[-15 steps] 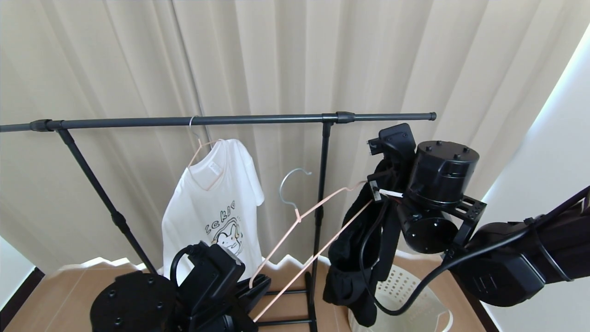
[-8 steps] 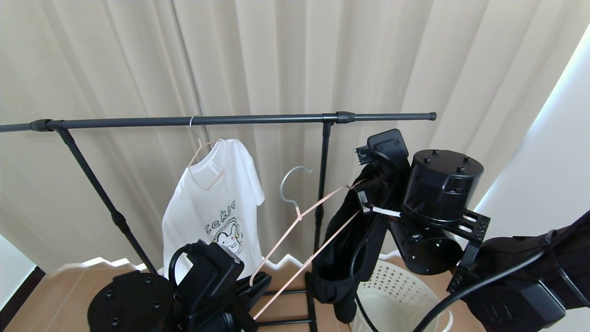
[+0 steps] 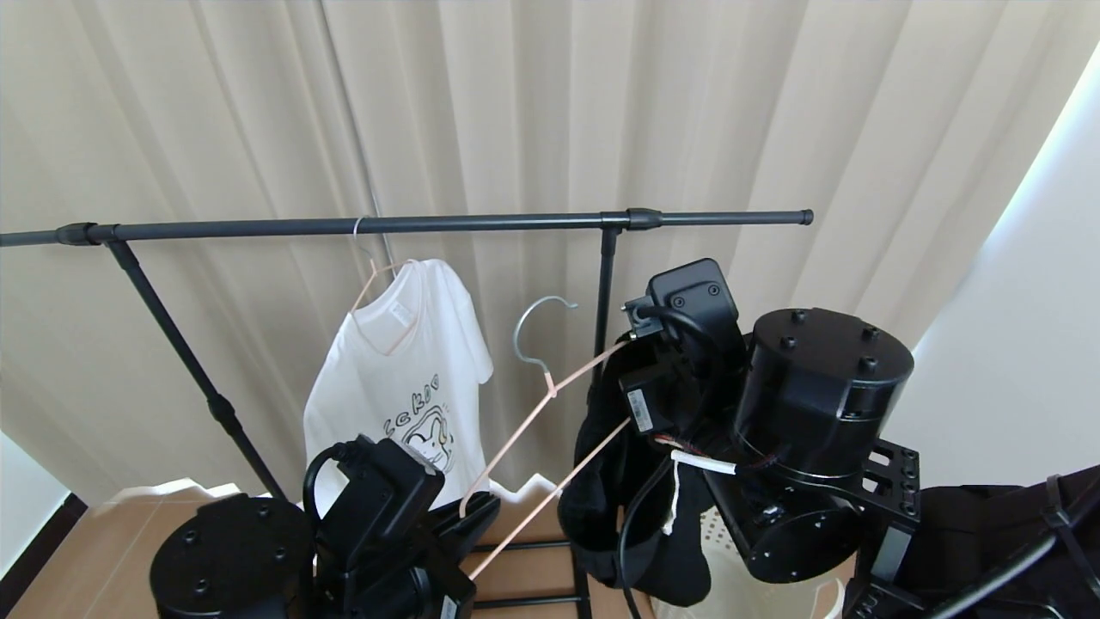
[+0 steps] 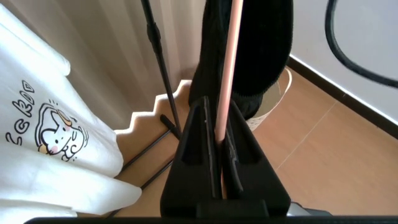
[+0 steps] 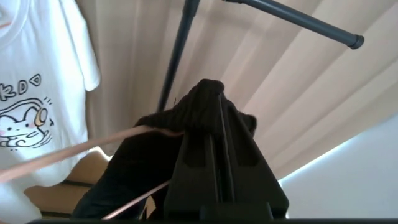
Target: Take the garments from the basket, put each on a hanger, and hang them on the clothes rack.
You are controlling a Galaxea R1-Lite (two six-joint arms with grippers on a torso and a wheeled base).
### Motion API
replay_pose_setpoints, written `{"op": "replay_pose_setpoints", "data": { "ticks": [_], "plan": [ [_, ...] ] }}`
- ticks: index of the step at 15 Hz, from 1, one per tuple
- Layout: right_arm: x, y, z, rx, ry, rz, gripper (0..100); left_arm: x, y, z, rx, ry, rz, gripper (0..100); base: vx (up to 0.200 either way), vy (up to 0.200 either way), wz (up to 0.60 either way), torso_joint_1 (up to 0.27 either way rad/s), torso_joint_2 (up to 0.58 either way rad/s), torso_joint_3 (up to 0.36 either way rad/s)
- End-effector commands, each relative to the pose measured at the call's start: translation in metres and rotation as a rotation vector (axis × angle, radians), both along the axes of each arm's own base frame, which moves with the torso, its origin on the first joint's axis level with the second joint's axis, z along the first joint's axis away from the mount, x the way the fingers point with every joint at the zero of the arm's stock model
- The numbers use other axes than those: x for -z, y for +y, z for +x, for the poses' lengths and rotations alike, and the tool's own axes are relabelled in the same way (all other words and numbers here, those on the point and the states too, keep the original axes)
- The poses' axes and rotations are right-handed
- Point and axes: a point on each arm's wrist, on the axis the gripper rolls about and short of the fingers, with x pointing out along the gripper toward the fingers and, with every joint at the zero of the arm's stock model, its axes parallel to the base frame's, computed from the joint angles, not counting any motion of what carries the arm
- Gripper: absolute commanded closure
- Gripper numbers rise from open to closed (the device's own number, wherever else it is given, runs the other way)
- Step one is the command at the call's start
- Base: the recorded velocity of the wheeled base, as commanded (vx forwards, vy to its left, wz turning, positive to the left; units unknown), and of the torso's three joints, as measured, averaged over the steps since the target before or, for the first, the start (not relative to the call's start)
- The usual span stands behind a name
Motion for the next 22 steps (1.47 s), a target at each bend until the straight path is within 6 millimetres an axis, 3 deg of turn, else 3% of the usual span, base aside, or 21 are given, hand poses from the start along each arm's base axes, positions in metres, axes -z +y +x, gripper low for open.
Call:
{"op": "replay_pose_setpoints", "data": {
  "ticks": [1, 7, 11, 17, 18, 22],
  "plan": [
    [-0.004, 0.005, -0.01, -0.034, -0.005, 0.014, 100, -0.001, 0.001, 0.002, -0.01, -0.004, -0.004, 100, 0.0, 0.0, 0.0, 0.0, 0.0, 0.0],
    [-0.001, 0.014, -0.027, -0.095, 0.004, 0.016, 100, 0.0, 0.001, 0.003, -0.014, -0.001, -0.001, 100, 0.0, 0.0, 0.0, 0.0, 0.0, 0.0],
    [-0.008, 0.025, -0.049, -0.166, -0.018, 0.068, 100, 0.002, 0.002, 0.005, -0.021, 0.004, 0.003, 100, 0.0, 0.0, 0.0, 0.0, 0.0, 0.0],
    [-0.013, 0.029, -0.056, -0.199, -0.047, 0.12, 100, 0.001, 0.001, 0.005, -0.019, 0.001, 0.0, 100, 0.0, 0.0, 0.0, 0.0, 0.0, 0.0],
    [-0.013, 0.028, -0.058, -0.205, -0.057, 0.131, 0, 0.0, 0.001, 0.005, -0.019, -0.007, -0.008, 100, 0.0, 0.0, 0.0, 0.0, 0.0, 0.0],
    [-0.022, 0.023, -0.055, -0.198, -0.074, 0.155, 0, 0.0, 0.001, 0.005, -0.019, -0.009, -0.008, 100, 0.0, 0.0, 0.0, 0.0, 0.0, 0.0]
  ]
}}
